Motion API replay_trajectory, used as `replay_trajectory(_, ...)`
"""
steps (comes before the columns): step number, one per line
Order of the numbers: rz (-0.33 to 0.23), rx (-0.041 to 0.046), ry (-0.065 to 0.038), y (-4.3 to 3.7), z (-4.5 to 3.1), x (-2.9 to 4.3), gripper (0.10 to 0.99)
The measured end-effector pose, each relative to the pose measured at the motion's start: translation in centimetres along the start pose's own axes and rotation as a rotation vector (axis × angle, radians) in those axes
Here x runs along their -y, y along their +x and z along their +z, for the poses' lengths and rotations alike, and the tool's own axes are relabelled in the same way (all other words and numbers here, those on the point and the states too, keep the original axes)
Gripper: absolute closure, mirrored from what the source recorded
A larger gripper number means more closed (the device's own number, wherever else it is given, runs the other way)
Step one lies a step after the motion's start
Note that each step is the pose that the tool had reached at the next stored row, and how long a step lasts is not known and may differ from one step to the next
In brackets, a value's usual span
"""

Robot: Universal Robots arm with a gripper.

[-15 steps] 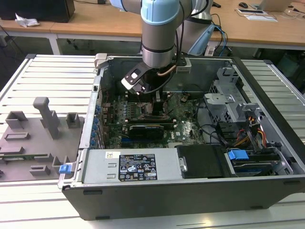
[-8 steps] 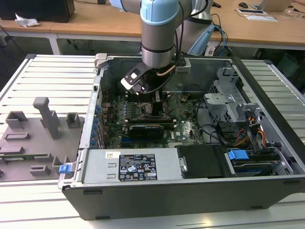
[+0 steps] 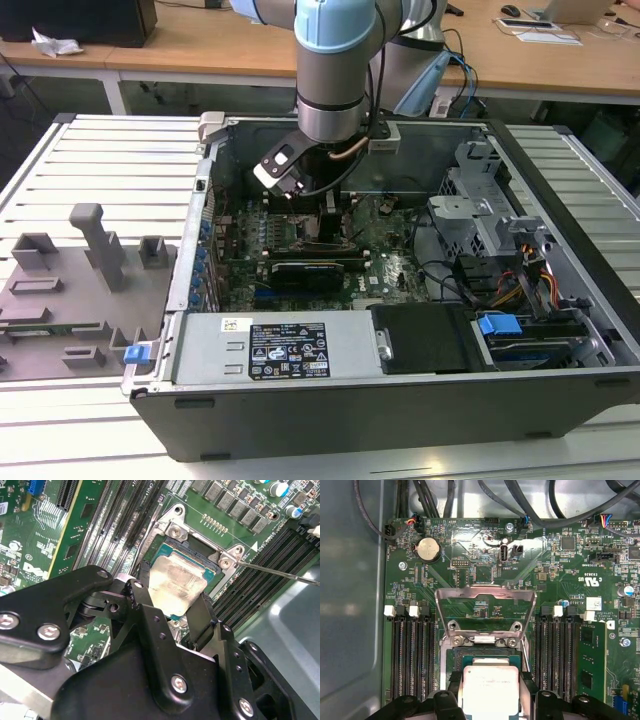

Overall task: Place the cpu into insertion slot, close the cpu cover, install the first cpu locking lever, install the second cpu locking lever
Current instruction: 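Place the cpu into insertion slot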

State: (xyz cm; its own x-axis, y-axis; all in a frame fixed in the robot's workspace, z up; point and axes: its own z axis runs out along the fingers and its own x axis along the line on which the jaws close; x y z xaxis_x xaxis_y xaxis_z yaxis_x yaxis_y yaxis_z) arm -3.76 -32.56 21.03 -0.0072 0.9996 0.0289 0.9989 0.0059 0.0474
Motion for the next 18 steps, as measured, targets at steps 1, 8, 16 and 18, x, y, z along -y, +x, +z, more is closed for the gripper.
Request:
replay_trajectory(1, 0.000, 0.0001, 0.000, 0.01, 0.00, 0.00, 0.549)
replay_trajectory(8, 0.001, 0.0007, 0.000, 0.11, 0.02, 0.01, 0.549)
replay_trajectory(16, 0.013, 0.0049, 0.000, 0.51, 0.35, 0.02, 0.549)
replay_trajectory(18, 0.014, 0.0068, 0.000, 0.51, 0.47, 0.03, 0.549)
